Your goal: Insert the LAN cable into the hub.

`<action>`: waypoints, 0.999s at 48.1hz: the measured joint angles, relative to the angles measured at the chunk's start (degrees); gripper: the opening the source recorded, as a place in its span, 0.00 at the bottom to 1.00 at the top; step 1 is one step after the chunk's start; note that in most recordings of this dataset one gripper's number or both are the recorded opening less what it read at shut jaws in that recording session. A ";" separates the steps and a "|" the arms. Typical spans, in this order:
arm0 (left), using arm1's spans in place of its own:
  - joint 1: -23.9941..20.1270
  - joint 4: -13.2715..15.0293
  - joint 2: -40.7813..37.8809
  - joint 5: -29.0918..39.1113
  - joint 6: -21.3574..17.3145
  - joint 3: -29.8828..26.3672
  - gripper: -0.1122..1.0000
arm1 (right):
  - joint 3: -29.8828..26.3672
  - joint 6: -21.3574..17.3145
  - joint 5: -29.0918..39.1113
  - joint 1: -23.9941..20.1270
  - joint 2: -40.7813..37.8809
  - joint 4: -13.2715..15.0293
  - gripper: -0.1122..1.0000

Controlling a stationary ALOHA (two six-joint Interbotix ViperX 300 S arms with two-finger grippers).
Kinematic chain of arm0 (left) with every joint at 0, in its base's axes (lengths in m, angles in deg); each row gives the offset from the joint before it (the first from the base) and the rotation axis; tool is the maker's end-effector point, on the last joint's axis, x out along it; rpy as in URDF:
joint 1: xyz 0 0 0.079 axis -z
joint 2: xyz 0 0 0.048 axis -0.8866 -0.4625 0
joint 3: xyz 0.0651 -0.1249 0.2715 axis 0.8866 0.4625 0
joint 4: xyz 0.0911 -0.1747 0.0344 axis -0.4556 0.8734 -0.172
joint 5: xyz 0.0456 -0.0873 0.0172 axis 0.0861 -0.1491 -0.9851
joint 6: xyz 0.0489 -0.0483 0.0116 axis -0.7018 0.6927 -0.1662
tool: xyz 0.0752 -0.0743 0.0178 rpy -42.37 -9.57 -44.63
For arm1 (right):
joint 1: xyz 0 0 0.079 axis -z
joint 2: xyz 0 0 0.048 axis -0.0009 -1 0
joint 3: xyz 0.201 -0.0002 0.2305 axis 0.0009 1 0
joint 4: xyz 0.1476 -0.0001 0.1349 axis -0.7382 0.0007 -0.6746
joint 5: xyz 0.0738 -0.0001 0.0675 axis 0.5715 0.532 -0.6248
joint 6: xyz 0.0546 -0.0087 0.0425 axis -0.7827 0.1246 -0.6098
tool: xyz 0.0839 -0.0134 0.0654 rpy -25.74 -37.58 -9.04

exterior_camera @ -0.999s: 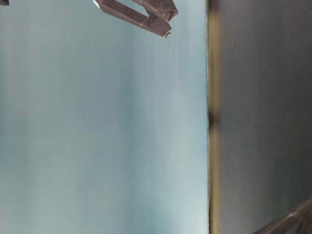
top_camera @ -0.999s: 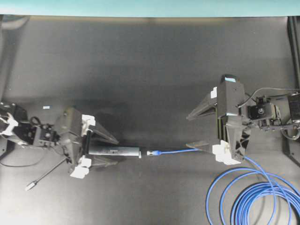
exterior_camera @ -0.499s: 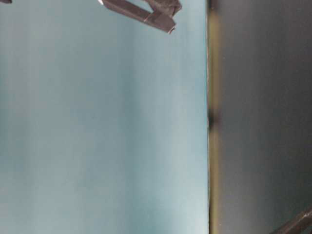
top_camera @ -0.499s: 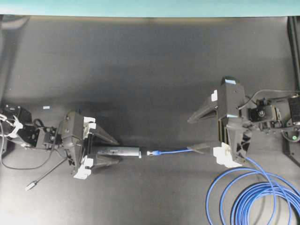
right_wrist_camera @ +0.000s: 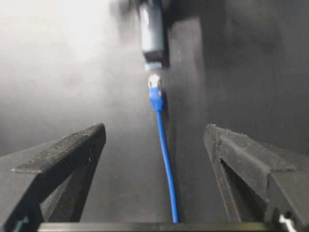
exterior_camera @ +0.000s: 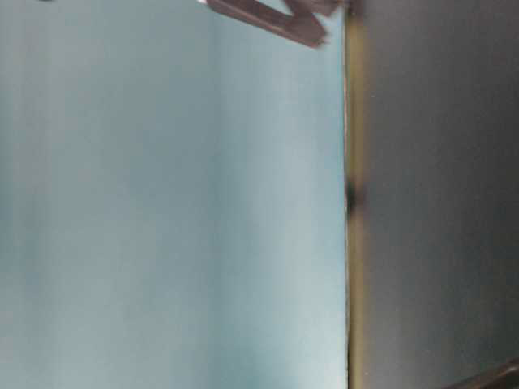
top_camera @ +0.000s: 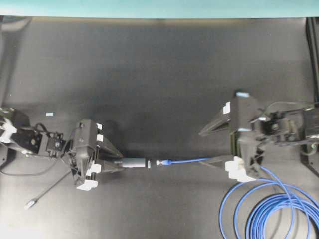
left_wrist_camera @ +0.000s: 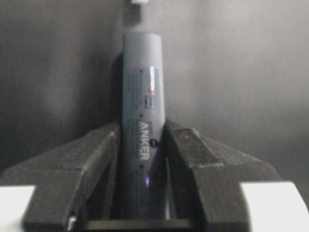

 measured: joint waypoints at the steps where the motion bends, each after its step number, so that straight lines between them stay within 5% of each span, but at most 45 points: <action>1: -0.09 0.00 0.97 1.67 0.00 -0.26 0.36 | 0.09 0.00 -0.44 0.00 -0.62 0.09 0.82; 24: -0.79 0.00 19.95 37.71 -2.90 -6.33 0.36 | -3.16 0.09 -10.46 -0.09 -17.93 0.18 0.82; 48: 0.44 0.00 20.92 39.99 -2.81 -7.12 0.36 | -7.47 0.09 -13.54 -0.26 -28.65 0.26 0.74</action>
